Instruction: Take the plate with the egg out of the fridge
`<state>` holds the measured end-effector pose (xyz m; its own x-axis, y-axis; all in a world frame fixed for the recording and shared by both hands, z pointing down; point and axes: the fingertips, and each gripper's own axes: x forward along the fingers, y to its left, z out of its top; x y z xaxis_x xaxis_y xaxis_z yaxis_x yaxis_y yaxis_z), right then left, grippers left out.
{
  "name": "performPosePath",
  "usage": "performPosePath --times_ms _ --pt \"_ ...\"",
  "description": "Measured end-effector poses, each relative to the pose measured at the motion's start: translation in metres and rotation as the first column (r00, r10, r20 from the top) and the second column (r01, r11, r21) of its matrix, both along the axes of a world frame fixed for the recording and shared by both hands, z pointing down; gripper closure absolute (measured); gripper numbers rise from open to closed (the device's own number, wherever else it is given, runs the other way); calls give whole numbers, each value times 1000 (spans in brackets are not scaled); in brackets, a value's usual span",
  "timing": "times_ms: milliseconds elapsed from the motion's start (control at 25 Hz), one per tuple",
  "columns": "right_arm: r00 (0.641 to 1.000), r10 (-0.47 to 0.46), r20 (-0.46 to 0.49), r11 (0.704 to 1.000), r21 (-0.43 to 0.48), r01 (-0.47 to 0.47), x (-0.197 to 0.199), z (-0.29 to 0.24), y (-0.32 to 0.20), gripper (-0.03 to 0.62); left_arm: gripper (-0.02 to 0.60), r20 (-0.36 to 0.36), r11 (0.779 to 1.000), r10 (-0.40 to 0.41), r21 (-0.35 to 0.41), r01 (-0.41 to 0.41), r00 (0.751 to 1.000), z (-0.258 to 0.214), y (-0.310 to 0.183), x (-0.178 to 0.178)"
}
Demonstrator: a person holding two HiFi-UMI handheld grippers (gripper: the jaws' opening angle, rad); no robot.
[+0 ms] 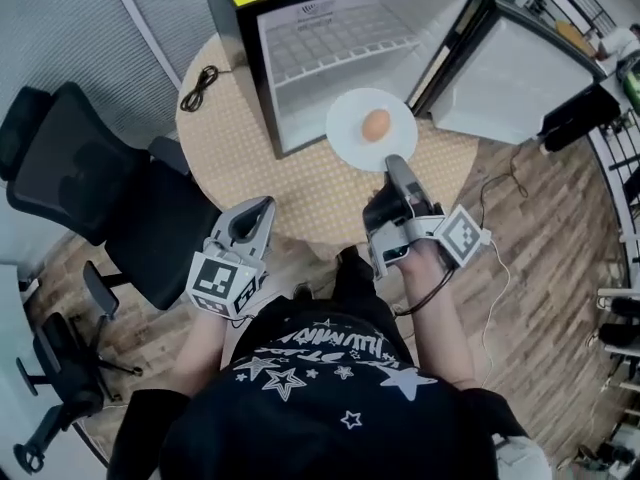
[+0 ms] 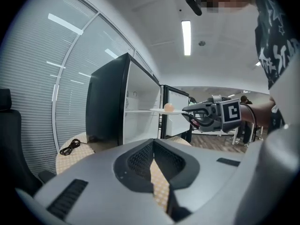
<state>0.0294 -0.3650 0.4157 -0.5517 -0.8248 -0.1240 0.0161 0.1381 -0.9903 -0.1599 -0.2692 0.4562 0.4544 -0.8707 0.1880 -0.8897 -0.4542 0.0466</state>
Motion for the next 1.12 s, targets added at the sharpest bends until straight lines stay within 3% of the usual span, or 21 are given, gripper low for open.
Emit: performPosePath --times_ms 200,400,840,1120 --pt "995 88 -50 994 -58 -91 30 25 50 545 574 -18 995 92 -24 -93 996 14 19 20" --pt "990 129 -62 988 -74 -133 50 30 75 545 574 -31 991 135 -2 -135 990 10 28 38" --pt "996 84 -39 993 -79 -87 58 30 96 545 575 -37 996 89 2 -88 995 4 42 47" --pt "997 81 -20 993 -81 -82 88 30 129 545 574 -51 996 93 11 -93 994 -11 71 87"
